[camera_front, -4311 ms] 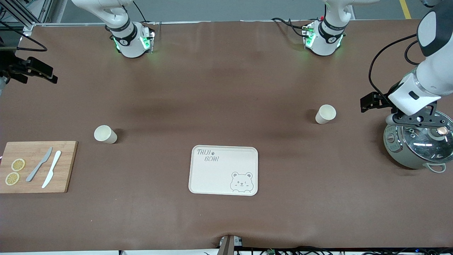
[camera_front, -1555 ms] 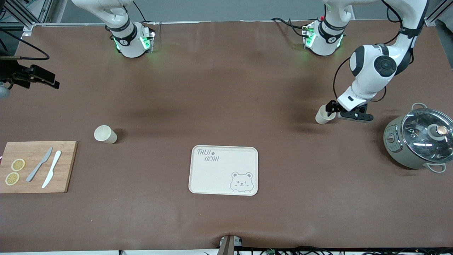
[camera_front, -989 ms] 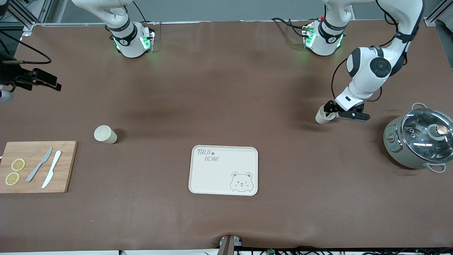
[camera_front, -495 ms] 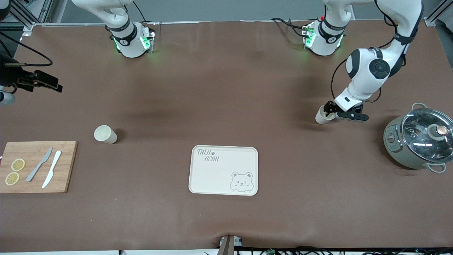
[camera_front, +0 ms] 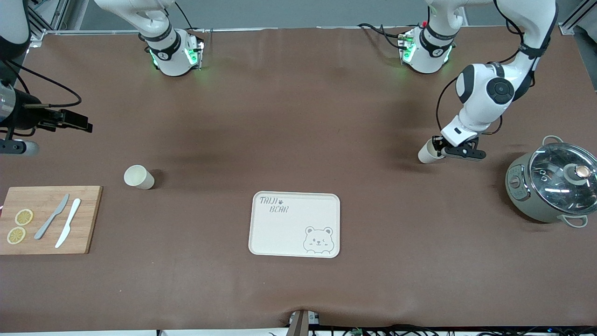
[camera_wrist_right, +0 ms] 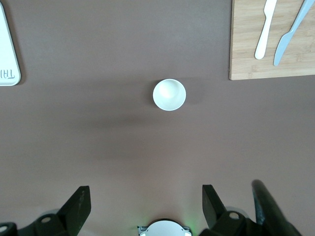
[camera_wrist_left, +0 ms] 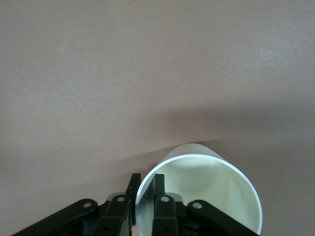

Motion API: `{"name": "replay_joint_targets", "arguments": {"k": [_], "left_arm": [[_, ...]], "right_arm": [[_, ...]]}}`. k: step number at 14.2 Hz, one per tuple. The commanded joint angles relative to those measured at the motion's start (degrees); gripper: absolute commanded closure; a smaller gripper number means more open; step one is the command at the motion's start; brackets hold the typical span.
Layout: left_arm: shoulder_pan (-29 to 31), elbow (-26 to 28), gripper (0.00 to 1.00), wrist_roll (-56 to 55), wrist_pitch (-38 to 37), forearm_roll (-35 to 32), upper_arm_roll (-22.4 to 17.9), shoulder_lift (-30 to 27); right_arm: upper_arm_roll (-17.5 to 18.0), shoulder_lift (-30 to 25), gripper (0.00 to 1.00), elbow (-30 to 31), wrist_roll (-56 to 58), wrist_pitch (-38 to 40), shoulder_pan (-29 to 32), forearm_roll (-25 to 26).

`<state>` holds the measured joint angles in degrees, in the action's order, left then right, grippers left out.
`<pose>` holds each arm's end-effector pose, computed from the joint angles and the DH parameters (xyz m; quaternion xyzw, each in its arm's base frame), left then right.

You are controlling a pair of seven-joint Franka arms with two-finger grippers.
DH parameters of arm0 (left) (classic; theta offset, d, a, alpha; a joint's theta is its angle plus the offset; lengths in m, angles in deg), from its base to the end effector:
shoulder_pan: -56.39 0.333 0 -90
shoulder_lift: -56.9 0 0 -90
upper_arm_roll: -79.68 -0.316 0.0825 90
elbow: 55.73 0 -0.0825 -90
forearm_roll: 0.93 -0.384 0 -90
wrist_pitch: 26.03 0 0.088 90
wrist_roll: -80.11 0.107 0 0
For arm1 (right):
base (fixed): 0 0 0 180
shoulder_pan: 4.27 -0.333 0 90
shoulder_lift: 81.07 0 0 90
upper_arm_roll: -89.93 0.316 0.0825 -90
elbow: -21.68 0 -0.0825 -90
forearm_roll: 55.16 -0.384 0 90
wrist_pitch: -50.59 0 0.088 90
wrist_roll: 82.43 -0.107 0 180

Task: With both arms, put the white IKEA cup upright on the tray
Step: 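Carry the cup with the left gripper while the right gripper reaches out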

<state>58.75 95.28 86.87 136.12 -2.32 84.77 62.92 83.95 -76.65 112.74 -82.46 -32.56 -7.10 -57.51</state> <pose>0.4376 -0.0230 0.2187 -0.9946 0.0935 -0.0449 0.0012 0.5593 -0.0240 0.5641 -0.9937 0.0276 0.1067 0.0194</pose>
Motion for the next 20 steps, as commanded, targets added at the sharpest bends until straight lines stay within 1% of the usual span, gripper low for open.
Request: {"name": "replay_joint_targets", "arguments": {"k": [1, 6, 8, 9, 11, 12, 13, 15, 16, 18, 20], "left_arm": [[0.37, 0.69, 1.00, 0.89, 0.97, 0.87, 0.27, -0.75], [0.46, -0.02, 1.00, 0.80, -0.25, 0.95, 0.45, -1.80], [0.28, -2.46, 1.00, 0.80, -5.42, 1.04, 0.80, -2.59], [0.02, -4.65, 1.00, 0.10, -8.41, 2.17, 1.67, -2.77], [-0.16, -10.88, 1.00, -3.23, -13.77, 6.47, 6.66, -2.07], [-0.25, -13.79, 1.00, -4.90, -16.32, 6.66, 7.64, -1.28], [-0.51, -16.69, 1.00, -5.96, -17.82, 6.75, 7.91, -0.41], [-0.78, -21.79, 1.00, -8.15, -20.73, 6.84, 9.84, 1.44], [-1.21, -24.77, 1.00, -9.73, -22.39, 6.84, 10.72, 2.75], [-3.14, -31.89, 1.00, -12.02, -27.74, 6.41, 10.90, 6.26], [-5.86, -39.36, 1.00, -15.71, -30.92, 5.88, 10.73, 10.83]], "right_arm": [[0.44, 1.21, 0.00, -1.41, -0.06, 1.05, 0.63, 0.85], [0.44, 1.65, 0.00, -0.09, -0.32, 0.53, 0.55, 0.76], [0.44, 1.65, 0.00, 0.69, -0.32, 0.26, 0.55, 0.76], [0.44, 1.56, 0.00, 0.87, -0.32, 0.26, 0.90, 0.59], [0.44, 1.56, 0.00, 1.23, -0.15, -0.09, 2.04, 0.24], [0.44, 1.47, 0.00, 1.84, -0.15, -0.52, 2.04, 0.15], [0.44, 1.30, 0.00, 2.19, -0.15, -0.70, 1.95, 0.15], [0.44, 1.30, 0.00, 3.50, -0.15, -1.93, 2.21, 0.15], [0.44, 1.21, 0.00, 4.99, -0.15, -3.59, 2.91, 0.15], [0.44, 1.21, 0.00, 8.07, 1.08, -6.75, 3.97, 0.06], [0.35, 0.68, 0.00, 13.33, 1.52, -12.80, 4.32, 0.06]]}}
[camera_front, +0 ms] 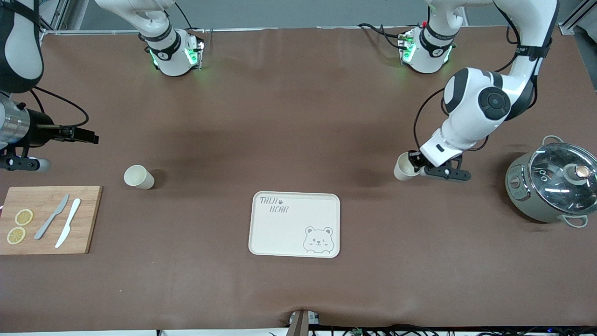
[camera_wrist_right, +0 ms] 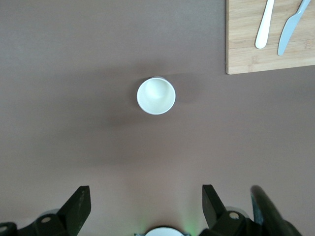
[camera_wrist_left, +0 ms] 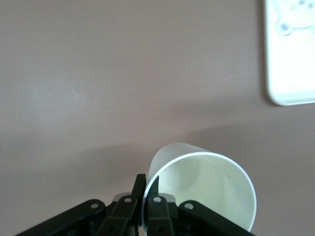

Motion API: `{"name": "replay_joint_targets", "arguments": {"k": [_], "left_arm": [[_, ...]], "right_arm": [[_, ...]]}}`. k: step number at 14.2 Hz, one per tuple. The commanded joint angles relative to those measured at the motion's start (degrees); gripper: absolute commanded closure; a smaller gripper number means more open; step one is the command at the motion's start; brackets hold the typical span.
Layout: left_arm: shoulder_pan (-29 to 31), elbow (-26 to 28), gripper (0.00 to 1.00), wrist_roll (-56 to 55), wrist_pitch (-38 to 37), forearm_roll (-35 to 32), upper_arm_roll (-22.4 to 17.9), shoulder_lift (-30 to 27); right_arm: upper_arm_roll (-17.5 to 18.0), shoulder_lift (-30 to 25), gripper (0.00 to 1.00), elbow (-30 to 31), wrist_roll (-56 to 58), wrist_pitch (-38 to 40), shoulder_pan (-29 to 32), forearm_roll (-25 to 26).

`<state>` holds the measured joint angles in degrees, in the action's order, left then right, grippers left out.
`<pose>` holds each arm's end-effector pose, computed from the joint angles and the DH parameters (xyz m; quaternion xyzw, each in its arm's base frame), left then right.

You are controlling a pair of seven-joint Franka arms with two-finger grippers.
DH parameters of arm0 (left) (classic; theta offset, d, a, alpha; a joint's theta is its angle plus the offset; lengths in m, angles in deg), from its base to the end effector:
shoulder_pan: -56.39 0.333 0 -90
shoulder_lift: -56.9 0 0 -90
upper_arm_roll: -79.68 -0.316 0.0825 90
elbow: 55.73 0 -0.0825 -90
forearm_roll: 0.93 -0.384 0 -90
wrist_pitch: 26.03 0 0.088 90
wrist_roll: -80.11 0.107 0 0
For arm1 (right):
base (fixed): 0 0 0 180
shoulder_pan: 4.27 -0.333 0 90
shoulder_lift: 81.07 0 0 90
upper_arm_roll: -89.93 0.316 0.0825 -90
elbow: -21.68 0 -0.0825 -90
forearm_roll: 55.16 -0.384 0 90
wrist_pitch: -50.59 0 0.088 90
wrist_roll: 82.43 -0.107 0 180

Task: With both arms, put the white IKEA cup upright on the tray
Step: 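Carry the cup with the left gripper while the right gripper reaches out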

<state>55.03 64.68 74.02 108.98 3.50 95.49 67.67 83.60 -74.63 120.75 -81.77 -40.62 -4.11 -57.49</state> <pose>0.5532 -0.1688 0.3405 0.9957 -0.0669 0.0247 0.0599 0.5654 -0.0577 0.4895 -0.9907 0.0538 0.1230 0.0216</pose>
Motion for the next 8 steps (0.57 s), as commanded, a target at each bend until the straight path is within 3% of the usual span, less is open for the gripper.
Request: {"name": "replay_joint_targets", "arguments": {"k": [1, 4, 8], "left_arm": [[-3.46, -12.71, 1.00, -4.87, -5.35, -1.00, 0.01, 8.81], [-7.32, -24.05, 1.00, -12.34, -9.05, -6.70, 0.18, 16.72], [-11.71, -34.79, 1.00, -17.01, -13.54, -7.07, -0.51, 23.32]], "right_arm": [[0.71, -1.25, 0.00, 7.34, 1.00, -7.82, 2.38, 0.13], [0.71, -0.56, 0.00, 8.32, 1.35, -9.95, 2.82, 0.13], [0.71, -0.38, 0.00, 14.99, 3.01, -19.16, 4.92, 0.22]]}}
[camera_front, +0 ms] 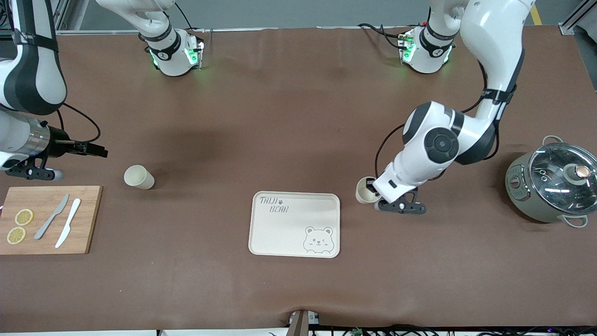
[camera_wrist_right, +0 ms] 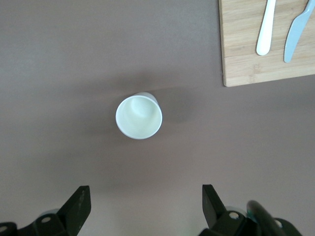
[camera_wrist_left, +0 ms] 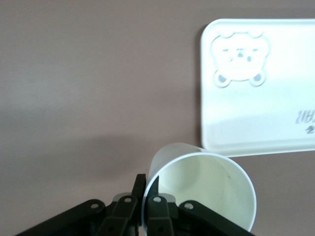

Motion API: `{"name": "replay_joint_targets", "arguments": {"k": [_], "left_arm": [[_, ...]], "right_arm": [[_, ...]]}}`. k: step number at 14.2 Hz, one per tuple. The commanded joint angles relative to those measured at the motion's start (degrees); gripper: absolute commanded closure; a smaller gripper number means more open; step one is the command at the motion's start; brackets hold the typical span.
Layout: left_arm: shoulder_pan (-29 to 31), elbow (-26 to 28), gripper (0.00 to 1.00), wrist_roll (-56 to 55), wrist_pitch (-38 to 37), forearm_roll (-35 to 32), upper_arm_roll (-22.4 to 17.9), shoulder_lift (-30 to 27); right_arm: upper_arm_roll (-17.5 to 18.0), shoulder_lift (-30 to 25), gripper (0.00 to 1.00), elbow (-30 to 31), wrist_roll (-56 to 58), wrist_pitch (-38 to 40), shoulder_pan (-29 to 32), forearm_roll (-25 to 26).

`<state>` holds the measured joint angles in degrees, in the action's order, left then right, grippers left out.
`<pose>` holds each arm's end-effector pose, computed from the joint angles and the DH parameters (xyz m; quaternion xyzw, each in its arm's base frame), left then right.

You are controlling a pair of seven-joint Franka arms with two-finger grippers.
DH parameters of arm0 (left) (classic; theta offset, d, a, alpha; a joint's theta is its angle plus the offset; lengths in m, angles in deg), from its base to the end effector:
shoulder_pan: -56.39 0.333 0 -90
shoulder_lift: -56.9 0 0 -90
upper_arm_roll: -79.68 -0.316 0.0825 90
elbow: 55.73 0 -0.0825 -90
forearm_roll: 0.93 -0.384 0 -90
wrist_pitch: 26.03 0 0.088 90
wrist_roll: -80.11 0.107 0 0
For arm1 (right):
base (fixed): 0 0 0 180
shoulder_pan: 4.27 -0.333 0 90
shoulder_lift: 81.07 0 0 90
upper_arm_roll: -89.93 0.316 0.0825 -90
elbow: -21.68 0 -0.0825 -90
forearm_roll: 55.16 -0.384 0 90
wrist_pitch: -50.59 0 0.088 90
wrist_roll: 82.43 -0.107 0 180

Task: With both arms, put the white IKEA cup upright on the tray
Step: 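Set the left gripper's cup on the tray while the right gripper grasps another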

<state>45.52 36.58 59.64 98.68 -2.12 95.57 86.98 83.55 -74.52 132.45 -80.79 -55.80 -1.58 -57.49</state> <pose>0.6279 -0.2874 0.3371 0.9969 -0.0406 0.0036 0.0666 0.5568 -0.0842 0.4132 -0.9928 0.0723 0.0932 0.0213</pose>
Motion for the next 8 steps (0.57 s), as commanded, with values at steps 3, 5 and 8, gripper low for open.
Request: {"name": "replay_joint_targets", "arguments": {"k": [3, 5, 8], "left_arm": [[-4.94, -10.30, 1.00, -5.27, -3.25, -1.45, -1.12, 7.27], [-7.83, -13.38, 1.00, -7.56, -3.25, -1.45, -2.87, 10.08], [-15.65, -16.46, 1.00, -10.55, -2.99, -1.10, -9.89, 12.72]], "right_arm": [[0.84, 0.31, 0.00, 5.33, 2.84, -8.48, 2.14, 0.13], [0.84, 2.05, 0.00, 5.59, 2.75, -10.24, 2.23, 0.13], [0.84, 3.82, 0.00, 7.78, 2.75, -14.88, 2.23, 0.04]]}}
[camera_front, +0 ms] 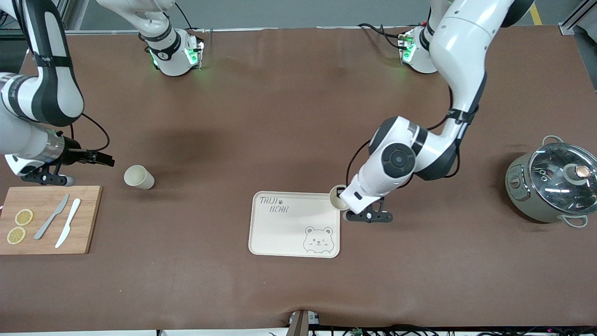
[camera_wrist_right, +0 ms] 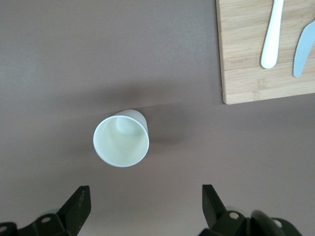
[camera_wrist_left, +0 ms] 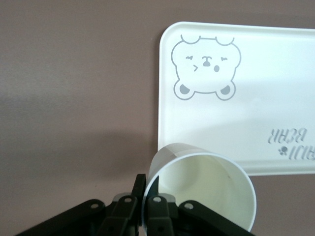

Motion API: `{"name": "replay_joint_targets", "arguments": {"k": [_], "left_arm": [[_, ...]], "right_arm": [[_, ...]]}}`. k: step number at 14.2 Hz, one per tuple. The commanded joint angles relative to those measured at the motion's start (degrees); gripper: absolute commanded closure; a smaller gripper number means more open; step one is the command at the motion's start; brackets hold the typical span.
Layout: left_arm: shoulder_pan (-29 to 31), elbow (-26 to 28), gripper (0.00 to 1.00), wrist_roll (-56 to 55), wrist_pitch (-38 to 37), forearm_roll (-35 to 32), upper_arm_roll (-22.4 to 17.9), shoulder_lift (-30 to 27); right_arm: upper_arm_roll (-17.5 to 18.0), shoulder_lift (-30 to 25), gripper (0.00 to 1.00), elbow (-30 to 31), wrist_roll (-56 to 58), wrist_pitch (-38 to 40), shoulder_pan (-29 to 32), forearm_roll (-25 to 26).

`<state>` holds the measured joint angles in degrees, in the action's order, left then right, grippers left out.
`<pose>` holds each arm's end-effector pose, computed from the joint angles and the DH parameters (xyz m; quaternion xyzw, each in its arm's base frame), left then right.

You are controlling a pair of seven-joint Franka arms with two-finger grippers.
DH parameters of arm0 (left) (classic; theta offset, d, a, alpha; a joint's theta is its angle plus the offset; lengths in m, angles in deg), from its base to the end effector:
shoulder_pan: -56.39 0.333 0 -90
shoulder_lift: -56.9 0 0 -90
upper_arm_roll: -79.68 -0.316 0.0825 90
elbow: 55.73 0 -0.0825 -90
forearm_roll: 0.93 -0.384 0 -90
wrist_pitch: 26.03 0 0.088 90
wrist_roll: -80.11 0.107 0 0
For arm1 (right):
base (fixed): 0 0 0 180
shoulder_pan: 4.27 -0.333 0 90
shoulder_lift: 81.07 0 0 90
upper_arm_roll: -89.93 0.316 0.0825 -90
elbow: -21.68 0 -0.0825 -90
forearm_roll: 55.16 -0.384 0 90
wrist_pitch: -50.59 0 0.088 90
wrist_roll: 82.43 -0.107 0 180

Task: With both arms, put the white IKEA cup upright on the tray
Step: 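Set the left gripper's cup on the tray while the right gripper grasps another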

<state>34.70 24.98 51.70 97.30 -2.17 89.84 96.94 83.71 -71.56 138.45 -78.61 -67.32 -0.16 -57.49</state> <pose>0.6353 -0.3629 0.2993 0.9984 -0.0137 0.0003 0.0546 0.5549 -0.0977 0.3522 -0.9951 0.0673 0.0708 0.0171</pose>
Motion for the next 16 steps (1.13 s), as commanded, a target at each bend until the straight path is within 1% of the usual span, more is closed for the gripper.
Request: {"name": "replay_joint_targets", "arguments": {"k": [1, 3, 4, 7, 8, 10, 12, 13, 14, 15, 16], "left_arm": [[-5.89, -5.21, 1.00, -3.31, -1.17, -0.87, -4.88, 3.63], [-6.43, -6.00, 1.00, -4.63, -0.03, -0.87, -4.89, 4.60], [-6.69, -6.09, 1.00, -4.72, 0.68, -0.79, -4.98, 4.78], [-6.78, -6.71, 1.00, -4.90, 3.31, -0.70, -4.89, 6.80], [-6.78, -6.97, 1.00, -4.98, 4.71, -0.70, -4.98, 7.50], [-6.78, -6.89, 1.00, -4.90, 6.56, -0.70, -4.89, 8.21], [-6.78, -6.97, 1.00, -4.90, 8.41, -0.70, -4.89, 9.09], [-6.78, -6.89, 1.00, -4.98, 9.37, -0.61, -4.80, 9.44], [-6.78, -6.88, 1.00, -4.98, 9.73, -0.52, -4.80, 9.70], [-6.78, -6.88, 1.00, -4.98, 9.74, -0.52, -4.80, 9.79], [-6.87, -6.88, 1.00, -4.98, 9.82, -0.52, -4.80, 9.79]], "right_arm": [[0.68, 1.74, 0.00, 3.18, 0.58, -6.25, 0.64, 0.05], [0.68, 3.23, 0.01, 4.16, 0.31, -9.00, 0.55, 0.05], [0.77, 3.67, 0.13, 4.07, 0.31, -9.18, 0.64, -0.04], [0.95, 6.13, 0.21, 4.16, 0.05, -11.99, -0.32, -1.27], [0.86, 6.84, 0.33, 4.16, 0.05, -12.00, -0.59, -1.27], [0.86, 8.24, 0.34, 4.25, -0.04, -13.22, -0.50, -1.27], [0.95, 8.34, 0.43, 4.42, -0.04, -13.31, -0.50, -1.27], [0.95, 8.60, 0.43, 4.42, -0.04, -13.49, -0.50, -1.36], [0.95, 9.30, 0.50, 4.42, -0.04, -14.27, -0.59, -1.36], [0.95, 9.57, 0.52, 4.51, -0.13, -14.98, -0.68, -1.45], [0.95, 9.74, 0.56, 4.51, -0.13, -14.98, -0.59, -1.45]]}}
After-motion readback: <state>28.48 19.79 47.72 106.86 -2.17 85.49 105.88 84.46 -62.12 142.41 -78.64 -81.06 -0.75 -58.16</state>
